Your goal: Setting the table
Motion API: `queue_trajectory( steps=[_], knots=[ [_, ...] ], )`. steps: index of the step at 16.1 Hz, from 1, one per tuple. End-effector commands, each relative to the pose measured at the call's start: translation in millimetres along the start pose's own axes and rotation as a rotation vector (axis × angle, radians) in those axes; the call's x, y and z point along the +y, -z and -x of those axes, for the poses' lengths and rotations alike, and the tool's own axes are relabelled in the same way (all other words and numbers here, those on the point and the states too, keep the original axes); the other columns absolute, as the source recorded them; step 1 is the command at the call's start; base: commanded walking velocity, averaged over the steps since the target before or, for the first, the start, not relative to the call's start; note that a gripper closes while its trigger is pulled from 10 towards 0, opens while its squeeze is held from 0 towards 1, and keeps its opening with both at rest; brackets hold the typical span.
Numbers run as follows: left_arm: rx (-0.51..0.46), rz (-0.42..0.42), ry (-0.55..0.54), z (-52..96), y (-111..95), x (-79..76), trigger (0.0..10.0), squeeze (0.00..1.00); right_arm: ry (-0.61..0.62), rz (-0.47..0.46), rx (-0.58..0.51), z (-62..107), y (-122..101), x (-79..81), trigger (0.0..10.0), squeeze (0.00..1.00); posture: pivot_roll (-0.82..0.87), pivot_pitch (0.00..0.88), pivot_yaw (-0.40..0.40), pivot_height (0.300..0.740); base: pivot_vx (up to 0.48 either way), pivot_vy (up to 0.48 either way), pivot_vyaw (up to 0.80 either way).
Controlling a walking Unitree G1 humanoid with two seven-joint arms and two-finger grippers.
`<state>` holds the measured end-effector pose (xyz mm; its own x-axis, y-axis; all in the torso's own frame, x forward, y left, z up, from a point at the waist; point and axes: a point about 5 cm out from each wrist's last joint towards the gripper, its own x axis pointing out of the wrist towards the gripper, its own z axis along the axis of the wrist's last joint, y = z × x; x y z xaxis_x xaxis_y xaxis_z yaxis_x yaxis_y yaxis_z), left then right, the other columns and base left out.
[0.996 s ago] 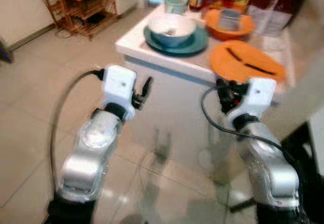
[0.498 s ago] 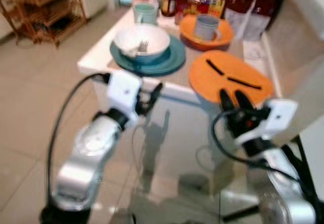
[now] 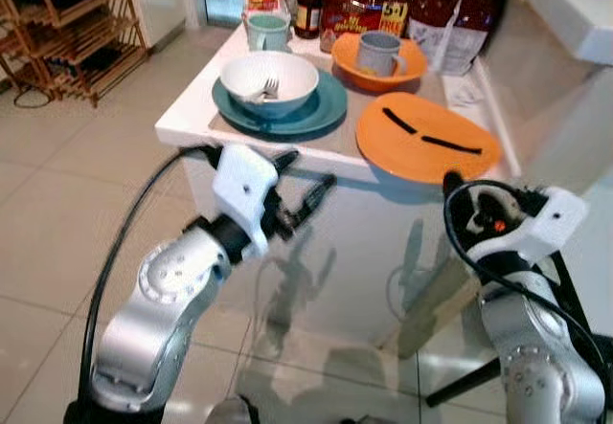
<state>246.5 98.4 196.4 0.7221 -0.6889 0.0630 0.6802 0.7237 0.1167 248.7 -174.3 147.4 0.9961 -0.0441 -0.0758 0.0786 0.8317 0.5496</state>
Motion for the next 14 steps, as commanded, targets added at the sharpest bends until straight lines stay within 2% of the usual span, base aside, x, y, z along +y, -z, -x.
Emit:
queue_trajectory(
  steps=[1,2,6,7,8,14],
  knots=[
    [-0.002,0.001,0.053,-0.5,-2,-7.0,10.0,0.0,0.011,-0.04,0.013,-1.3,-1,0.3,10.0,1.0,0.05,0.06,-0.054,0.74,0.0,0.0,0.0],
    [0.009,0.005,0.084,1.5,-1,-9.9,10.0,0.0,0.031,-0.135,0.031,-7.1,-2,3.4,10.0,1.0,0.05,0.06,-0.054,0.74,0.0,0.0,0.0],
    [0.019,0.001,0.118,0.7,0,-14.0,10.0,0.0,0.064,-0.307,0.088,-25.1,-1,9.9,10.0,0.98,0.05,0.062,-0.049,0.74,0.0,0.0,0.0],
    [0.029,-0.007,0.128,-0.5,1,-14.6,10.0,0.0,0.067,-0.335,0.117,-32.4,-1,10.8,10.0,0.0,0.05,0.062,-0.049,0.74,0.0,0.0,0.0],
    [0.029,-0.007,0.128,-0.5,1,-14.6,10.0,0.0,0.067,-0.335,0.117,-32.4,-1,10.8,10.0,0.0,0.05,0.062,-0.049,0.74,0.0,0.0,0.0],
    [0.02,-0.007,0.132,-3.3,-1,-14.8,10.0,0.0,0.114,-0.392,0.065,-64.8,-17,2.0,10.0,0.0,0.06,0.062,-0.049,0.74,0.0,0.0,0.0]
  ],
)
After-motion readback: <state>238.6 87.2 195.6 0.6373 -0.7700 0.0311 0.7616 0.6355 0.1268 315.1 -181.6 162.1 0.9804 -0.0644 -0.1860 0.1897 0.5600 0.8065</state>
